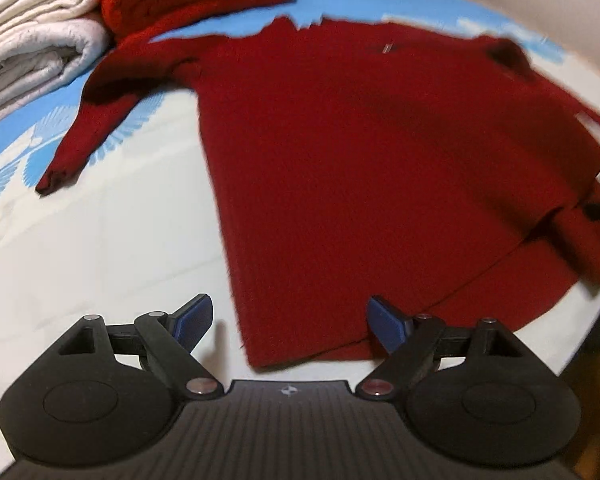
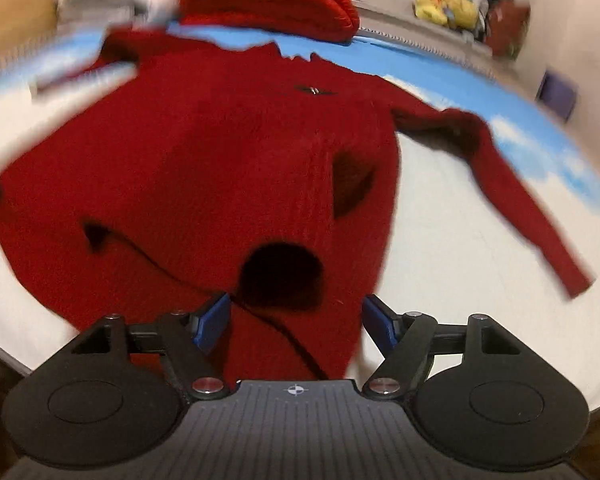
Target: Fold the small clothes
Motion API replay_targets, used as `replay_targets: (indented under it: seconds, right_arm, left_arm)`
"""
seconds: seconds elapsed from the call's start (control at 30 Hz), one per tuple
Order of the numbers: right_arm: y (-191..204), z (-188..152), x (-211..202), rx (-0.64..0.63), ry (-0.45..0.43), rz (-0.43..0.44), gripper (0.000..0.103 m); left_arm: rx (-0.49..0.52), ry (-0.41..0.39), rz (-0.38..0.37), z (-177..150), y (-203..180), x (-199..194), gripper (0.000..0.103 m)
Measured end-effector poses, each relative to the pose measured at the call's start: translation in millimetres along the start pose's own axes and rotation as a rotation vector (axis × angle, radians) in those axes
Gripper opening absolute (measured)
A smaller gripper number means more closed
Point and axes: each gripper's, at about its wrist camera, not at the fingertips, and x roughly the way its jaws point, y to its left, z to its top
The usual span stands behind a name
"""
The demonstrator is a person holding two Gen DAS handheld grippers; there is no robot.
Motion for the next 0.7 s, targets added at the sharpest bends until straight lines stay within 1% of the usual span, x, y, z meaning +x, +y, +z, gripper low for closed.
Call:
replay_targets:
  seconds: [0.03,0.07,0.1,0.13,0.17,0.2,0.27,0.3,0.37,0.43,0.47,0.5,0.53,0.57,0.6,0.67,0.7]
  right_arm:
    - [-2.3,0.1,3.1,0.016,-0.017,-0.026,0.078]
    - [-7.0,2.5,5.3,0.043,-0.029,-0.054,0.077]
    - [-11.5,5.5,9.0,0.066,-0.033,-0.11,0.071]
    - [-16.5,-0.2,7.1,0.083,-0.039,-0.168,0.068]
    - [-23.0,0.9,10.4,0.105,-0.042,-0.221,0.064]
    - [-30.6,3.0,12.1,0.143,-0.052,-0.248,0.064]
    - [-35.9,2.8,14.3,0.183,-0.086,-0.23,0.064]
    - [-34.8,2.9,13.2,0.171,-0.103,-0.222,0.064]
    - [-25.1,-2.5,12.1,0.094,-0.122,-0.218,0.064]
    - [-10.6,-0.6,14.5,0.002,-0.144,-0.209,0.066]
    - [-2.4,1.0,16.8,-0.047,-0.158,-0.199,0.067]
    - [2.8,-0.9,14.3,-0.088,-0.167,-0.193,0.064]
    - [4.5,0.9,13.3,-0.122,-0.181,-0.182,0.058]
    - [8.1,0.6,6.3,-0.129,-0.196,-0.162,0.013]
    - [5.7,4.4,2.3,-0.103,-0.209,-0.142,0.003]
    - [-8.2,10.4,-21.2,-0.009,-0.277,-0.131,0.003]
    - [-20.1,11.2,-32.2,0.053,-0.303,-0.147,0.003]
  left_arm:
    - [0.002,0.008,0.008,-1.2,-0.6,4.7,0.092]
    - [-0.012,-0.004,0.021,-2.1,-0.1,7.0,0.096]
    - [-0.016,-0.007,0.024,-4.5,2.8,5.0,0.096]
    - [-0.022,-0.008,0.02,-4.7,4.1,6.3,0.096]
    - [-0.035,-0.014,0.008,-5.4,6.0,6.4,0.096]
    - [-0.043,-0.02,-0.014,-4.9,8.2,5.4,0.096]
    - [-0.033,-0.017,-0.085,-6.7,9.7,5.5,0.096]
    - [-0.025,-0.013,-0.093,-8.5,8.8,6.5,0.096]
    - [-0.028,-0.018,-0.088,-12.3,7.9,9.8,0.096]
    - [-0.067,-0.022,-0.093,-12.6,12.6,12.6,0.096]
    - [-0.092,-0.026,-0.096,-13.1,15.5,13.9,0.091]
    - [-0.103,-0.036,-0.109,-12.5,16.6,13.0,0.071]
    - [-0.1,-0.053,-0.121,-12.7,13.3,8.5,0.057]
    - [-0.093,-0.067,-0.125,-11.0,12.6,4.9,0.023]
    - [-0.104,-0.072,-0.128,-9.2,13.5,1.8,0.022]
    - [-0.146,-0.074,-0.096,-8.9,14.7,-6.6,0.02]
    - [-0.171,-0.073,-0.065,-7.4,16.1,-10.9,0.019]
